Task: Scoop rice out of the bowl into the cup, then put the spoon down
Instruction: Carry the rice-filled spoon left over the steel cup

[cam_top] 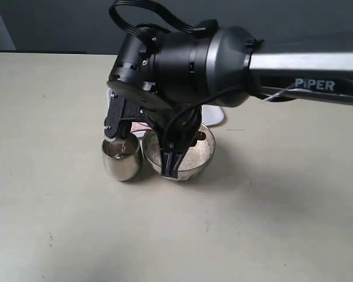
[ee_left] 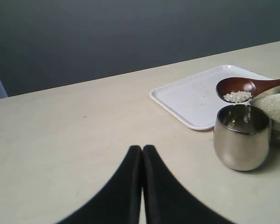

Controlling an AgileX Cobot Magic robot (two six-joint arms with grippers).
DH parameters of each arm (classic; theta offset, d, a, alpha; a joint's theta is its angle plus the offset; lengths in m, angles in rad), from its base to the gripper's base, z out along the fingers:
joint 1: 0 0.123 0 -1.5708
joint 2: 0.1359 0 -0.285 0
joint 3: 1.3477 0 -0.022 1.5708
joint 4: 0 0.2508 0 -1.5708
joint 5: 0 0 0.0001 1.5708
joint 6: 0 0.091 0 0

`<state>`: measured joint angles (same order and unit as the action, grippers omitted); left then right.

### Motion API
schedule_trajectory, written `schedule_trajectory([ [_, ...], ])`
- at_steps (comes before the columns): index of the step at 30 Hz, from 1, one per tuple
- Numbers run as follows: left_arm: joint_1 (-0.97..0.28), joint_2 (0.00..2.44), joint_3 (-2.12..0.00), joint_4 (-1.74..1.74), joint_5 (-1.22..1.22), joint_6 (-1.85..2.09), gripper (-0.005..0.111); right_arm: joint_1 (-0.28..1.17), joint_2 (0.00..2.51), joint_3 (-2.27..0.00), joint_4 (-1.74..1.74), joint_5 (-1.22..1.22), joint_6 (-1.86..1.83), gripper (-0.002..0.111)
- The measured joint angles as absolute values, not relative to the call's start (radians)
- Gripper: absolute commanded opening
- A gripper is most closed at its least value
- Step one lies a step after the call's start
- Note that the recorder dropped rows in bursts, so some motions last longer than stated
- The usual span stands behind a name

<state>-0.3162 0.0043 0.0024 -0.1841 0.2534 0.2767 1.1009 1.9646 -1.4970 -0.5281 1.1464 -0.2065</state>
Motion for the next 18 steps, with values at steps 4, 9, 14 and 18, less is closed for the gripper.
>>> schedule_trajectory([
  [4, -0.316, 0.004, 0.002, -0.184, 0.253, 0.277, 0.001, 1.101, 1.965, -1.497, -0.529, 1.146, -0.207, -0.001],
  [9, -0.316, 0.004, 0.002, -0.184, 0.253, 0.277, 0.001, 1.101, 1.965, -1.497, -0.536, 1.146, -0.204, -0.001],
  [14, -0.316, 0.004, 0.002, -0.184, 0.253, 0.277, 0.001, 1.103, 1.965, -1.497, -0.539, 1.146, -0.193, -0.001],
  [18, -0.316, 0.004, 0.002, -0.184, 0.253, 0.277, 0.001, 1.103, 1.965, -1.497, -0.539, 1.148, -0.187, -0.001],
])
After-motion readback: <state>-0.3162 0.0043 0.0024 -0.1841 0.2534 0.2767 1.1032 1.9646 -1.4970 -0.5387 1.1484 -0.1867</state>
